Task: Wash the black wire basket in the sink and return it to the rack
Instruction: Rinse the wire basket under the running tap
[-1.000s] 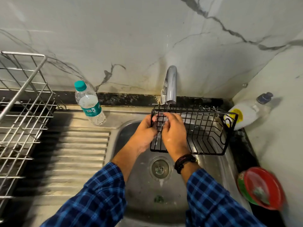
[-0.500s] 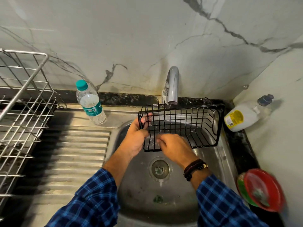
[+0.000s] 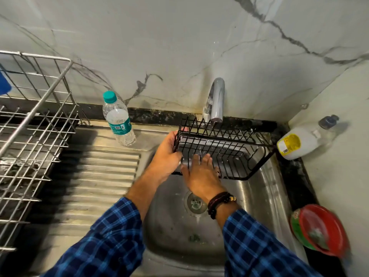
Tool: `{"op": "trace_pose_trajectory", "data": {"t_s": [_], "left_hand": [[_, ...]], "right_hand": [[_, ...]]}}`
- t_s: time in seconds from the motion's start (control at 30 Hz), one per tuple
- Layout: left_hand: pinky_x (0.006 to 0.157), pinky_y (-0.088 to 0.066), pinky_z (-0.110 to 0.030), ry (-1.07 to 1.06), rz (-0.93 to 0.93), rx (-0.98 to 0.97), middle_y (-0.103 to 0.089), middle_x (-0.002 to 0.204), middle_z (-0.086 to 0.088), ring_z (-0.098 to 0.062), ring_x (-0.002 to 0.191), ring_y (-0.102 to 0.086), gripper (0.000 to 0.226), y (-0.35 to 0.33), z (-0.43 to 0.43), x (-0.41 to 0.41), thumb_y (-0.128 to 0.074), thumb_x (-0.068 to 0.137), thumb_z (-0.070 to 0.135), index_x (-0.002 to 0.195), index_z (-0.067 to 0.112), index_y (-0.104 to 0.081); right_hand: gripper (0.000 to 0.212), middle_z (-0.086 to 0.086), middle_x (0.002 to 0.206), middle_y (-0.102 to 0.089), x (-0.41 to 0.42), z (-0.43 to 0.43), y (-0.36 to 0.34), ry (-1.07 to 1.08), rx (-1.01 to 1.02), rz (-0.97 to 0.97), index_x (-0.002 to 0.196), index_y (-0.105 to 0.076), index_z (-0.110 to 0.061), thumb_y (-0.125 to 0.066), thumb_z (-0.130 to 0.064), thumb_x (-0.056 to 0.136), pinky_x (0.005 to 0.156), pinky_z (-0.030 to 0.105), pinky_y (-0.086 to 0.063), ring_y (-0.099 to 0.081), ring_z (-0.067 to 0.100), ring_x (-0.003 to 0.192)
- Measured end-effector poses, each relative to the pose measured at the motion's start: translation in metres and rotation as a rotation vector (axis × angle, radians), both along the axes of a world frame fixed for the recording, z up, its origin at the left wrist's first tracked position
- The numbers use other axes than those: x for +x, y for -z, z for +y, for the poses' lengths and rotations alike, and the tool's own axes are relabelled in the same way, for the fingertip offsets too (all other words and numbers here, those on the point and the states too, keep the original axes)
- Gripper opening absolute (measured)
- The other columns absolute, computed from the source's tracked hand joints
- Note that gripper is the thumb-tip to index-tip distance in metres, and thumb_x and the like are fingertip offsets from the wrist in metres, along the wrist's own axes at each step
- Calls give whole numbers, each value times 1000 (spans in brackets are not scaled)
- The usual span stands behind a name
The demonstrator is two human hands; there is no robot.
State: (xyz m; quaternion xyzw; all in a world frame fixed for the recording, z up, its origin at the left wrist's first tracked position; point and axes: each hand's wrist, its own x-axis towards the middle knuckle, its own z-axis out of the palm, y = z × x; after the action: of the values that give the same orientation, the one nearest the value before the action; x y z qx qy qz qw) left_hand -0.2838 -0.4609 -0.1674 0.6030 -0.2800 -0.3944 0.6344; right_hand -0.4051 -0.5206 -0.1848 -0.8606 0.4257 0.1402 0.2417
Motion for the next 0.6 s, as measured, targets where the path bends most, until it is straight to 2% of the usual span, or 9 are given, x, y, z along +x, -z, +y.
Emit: {"op": "trace_pose_trajectory", "data": {"t_s": [0.07, 0.13, 0.2, 0.27, 0.3, 0.37, 0.47, 0.53, 0.6], "left_hand": [[97, -54, -36, -18, -16, 21, -70, 117, -10, -19, 116, -66, 59, 0, 7, 8, -44, 80, -27, 129, 6, -53], [87, -52, -15, -108, -29, 46, -69, 109, -1, 2, 104, -67, 54, -4, 18, 14, -40, 84, -30, 124, 5, -54], [80, -48, -6, -170, -4, 40, -67, 107, 7, 13, 96, -65, 56, -10, 27, 16, -35, 85, -33, 117, 9, -55], [78, -47, -4, -183, -1, 37, -66, 103, 9, 15, 92, -64, 60, -12, 32, 15, -34, 84, -34, 107, 17, -56], [78, -46, -4, -173, -14, 44, -66, 98, 12, 16, 89, -63, 62, -11, 32, 14, -33, 84, -35, 104, 19, -55], [77, -45, -3, -144, -52, 55, -69, 86, 21, 18, 83, -60, 62, -11, 31, 8, -33, 83, -35, 100, 20, -54], [77, -44, -3, -130, -67, 39, -70, 85, 21, 18, 83, -61, 59, -13, 34, 1, -33, 84, -35, 102, 18, -54], [81, -45, -4, -153, -65, 22, -67, 101, 11, 16, 91, -62, 58, -14, 37, 1, -35, 86, -33, 111, 16, -55], [85, -46, -5, -181, -91, 13, -65, 108, 8, 15, 98, -62, 57, -16, 40, 3, -38, 88, -31, 118, 15, -55]], "right_hand": [[65, 12, 168, -7, -8, -8, 2, -81, 39, -76, 158, -23, -22, -26, -57, 104, 124, 52, -9, -6, 30, 155], [54, -6, 166, -21, -30, -24, 4, -90, -62, -150, 154, -32, -35, -28, -55, 104, 123, 51, -8, -10, 24, 154], [51, -8, 161, -33, -51, -40, 6, 6, -185, -231, 150, -41, -32, -35, -51, 104, 121, 42, -17, -20, 21, 152], [47, 1, 154, -45, -55, -47, 5, 112, -210, -256, 142, -52, -20, -43, -45, 103, 113, 36, -35, -38, 20, 143], [43, 5, 145, -53, -50, -49, 3, 184, -207, -250, 135, -56, -17, -46, -44, 103, 101, 35, -44, -49, 22, 133], [37, 9, 128, -58, -36, -50, -2, 360, -214, -246, 124, -57, -14, -49, -41, 101, 80, 30, -43, -59, 25, 112], [38, 11, 128, -54, -23, -49, -8, 494, -195, -265, 126, -53, -9, -50, -36, 100, 82, 34, -46, -59, 28, 111], [35, 8, 128, -56, -22, -42, -13, 383, -185, -331, 128, -55, -12, -50, -34, 101, 90, 36, -50, -60, 26, 113], [28, -3, 120, -65, -28, -28, -26, 212, -183, -408, 124, -62, -24, -49, -33, 101, 83, 29, -53, -64, 15, 104]]}}
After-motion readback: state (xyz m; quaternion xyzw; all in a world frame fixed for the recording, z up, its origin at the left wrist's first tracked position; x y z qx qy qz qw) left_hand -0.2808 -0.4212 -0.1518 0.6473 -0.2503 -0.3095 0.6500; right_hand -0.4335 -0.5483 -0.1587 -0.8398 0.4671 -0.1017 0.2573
